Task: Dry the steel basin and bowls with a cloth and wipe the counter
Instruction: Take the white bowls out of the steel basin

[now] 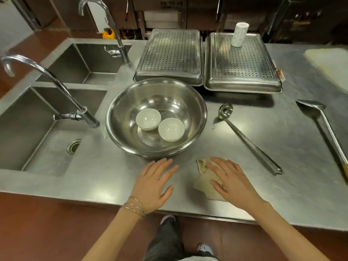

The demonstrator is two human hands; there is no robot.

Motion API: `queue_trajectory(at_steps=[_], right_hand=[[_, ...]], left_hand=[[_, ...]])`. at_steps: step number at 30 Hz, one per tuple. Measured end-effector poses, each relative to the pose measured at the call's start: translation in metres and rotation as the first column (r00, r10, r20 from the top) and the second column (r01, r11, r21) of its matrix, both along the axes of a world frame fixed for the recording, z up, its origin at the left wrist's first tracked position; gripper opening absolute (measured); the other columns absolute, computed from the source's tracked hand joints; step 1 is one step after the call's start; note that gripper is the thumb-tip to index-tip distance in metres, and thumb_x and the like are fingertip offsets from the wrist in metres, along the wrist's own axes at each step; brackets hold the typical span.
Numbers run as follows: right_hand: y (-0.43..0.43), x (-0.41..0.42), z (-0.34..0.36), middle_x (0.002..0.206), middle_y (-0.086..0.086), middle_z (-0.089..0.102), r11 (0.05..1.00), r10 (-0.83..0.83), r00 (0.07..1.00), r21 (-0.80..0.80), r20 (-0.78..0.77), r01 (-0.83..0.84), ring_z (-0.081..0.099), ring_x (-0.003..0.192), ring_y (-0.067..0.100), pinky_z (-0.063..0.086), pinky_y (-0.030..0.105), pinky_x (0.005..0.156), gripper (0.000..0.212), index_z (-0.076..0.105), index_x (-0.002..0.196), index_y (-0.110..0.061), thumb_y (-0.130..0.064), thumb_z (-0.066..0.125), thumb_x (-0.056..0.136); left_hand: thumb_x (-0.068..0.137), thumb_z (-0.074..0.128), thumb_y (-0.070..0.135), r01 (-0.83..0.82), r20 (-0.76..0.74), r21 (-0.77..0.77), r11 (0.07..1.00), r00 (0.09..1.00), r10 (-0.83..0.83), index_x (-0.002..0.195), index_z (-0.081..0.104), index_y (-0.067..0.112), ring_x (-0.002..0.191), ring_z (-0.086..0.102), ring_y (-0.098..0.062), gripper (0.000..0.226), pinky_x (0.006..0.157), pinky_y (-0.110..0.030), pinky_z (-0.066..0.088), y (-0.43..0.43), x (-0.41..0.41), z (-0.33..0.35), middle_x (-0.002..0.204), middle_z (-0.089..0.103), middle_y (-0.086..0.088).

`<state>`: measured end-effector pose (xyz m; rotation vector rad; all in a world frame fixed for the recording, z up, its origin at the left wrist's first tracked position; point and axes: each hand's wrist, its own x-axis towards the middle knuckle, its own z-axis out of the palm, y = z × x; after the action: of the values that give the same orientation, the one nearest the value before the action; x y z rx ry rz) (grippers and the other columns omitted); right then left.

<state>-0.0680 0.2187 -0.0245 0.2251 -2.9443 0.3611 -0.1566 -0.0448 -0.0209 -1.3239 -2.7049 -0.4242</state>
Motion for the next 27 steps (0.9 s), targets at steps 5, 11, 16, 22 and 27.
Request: queue_trajectory(at_steps=[5, 11, 16, 22, 27], right_hand=[[-0.022, -0.08, 0.015, 0.133, 0.006, 0.052, 0.999, -0.023, 1.0, 0.025, -0.01, 0.024, 0.052, 0.118, 0.023, 0.035, 0.035, 0.101, 0.05, 0.046, 0.132, -0.018, -0.042, 0.036, 0.09], [-0.039, -0.163, 0.009, 0.139, 0.008, 0.046, 0.999, -0.053, 0.995, -0.008, 0.084, 0.054, 0.047, 0.124, 0.026, 0.043, 0.041, 0.1, 0.051, 0.041, 0.138, -0.017, -0.035, 0.052, 0.091], [-0.038, -0.225, -0.005, 0.151, 0.002, 0.026, 0.989, -0.116, 0.908, -0.037, 0.402, 0.143, 0.033, 0.133, 0.024, 0.039, 0.039, 0.099, 0.068, 0.016, 0.147, -0.021, -0.035, 0.053, 0.092], [-0.03, -0.273, -0.031, 0.144, 0.013, 0.033, 0.974, -0.122, 0.781, -0.078, 0.612, 0.214, 0.044, 0.123, 0.033, 0.04, 0.046, 0.098, 0.073, 0.013, 0.146, -0.018, -0.023, 0.059, 0.09], [-0.026, -0.285, -0.047, 0.118, 0.019, 0.055, 0.955, -0.153, 0.772, -0.11, 0.617, 0.276, 0.055, 0.102, 0.034, 0.048, 0.044, 0.085, 0.062, 0.027, 0.14, -0.023, 0.001, 0.046, 0.086]], left_hand=[[0.087, 0.042, 0.044, 0.044, -0.014, -0.035, 0.998, 0.999, -0.045, 0.132, 0.05, 0.02, 0.128, 0.043, -0.022, 0.051, 0.104, -0.037, 0.03, -0.017, -0.071, 0.007, 0.134, 0.051, -0.002], [0.092, 0.026, 0.058, 0.129, 0.048, -0.114, 0.985, 0.991, -0.124, 0.13, 0.05, 0.025, 0.126, 0.045, -0.019, 0.056, 0.104, -0.037, 0.029, -0.026, -0.123, -0.017, 0.133, 0.053, 0.001], [0.086, 0.043, 0.053, 0.136, 0.092, -0.027, 0.99, 0.987, -0.133, 0.114, 0.061, 0.027, 0.09, 0.063, -0.01, 0.043, 0.068, -0.022, 0.048, -0.022, -0.131, -0.041, 0.104, 0.067, 0.011], [0.082, 0.05, 0.052, 0.123, 0.047, 0.066, 0.99, 0.991, -0.126, 0.106, 0.067, 0.026, 0.075, 0.063, -0.008, 0.039, 0.056, -0.019, 0.048, -0.021, -0.131, -0.051, 0.093, 0.069, 0.013], [0.081, 0.05, 0.052, 0.108, 0.048, 0.062, 0.992, 0.993, -0.111, 0.102, 0.067, 0.027, 0.071, 0.063, -0.008, 0.037, 0.054, -0.02, 0.047, -0.02, -0.13, -0.052, 0.088, 0.068, 0.013]])
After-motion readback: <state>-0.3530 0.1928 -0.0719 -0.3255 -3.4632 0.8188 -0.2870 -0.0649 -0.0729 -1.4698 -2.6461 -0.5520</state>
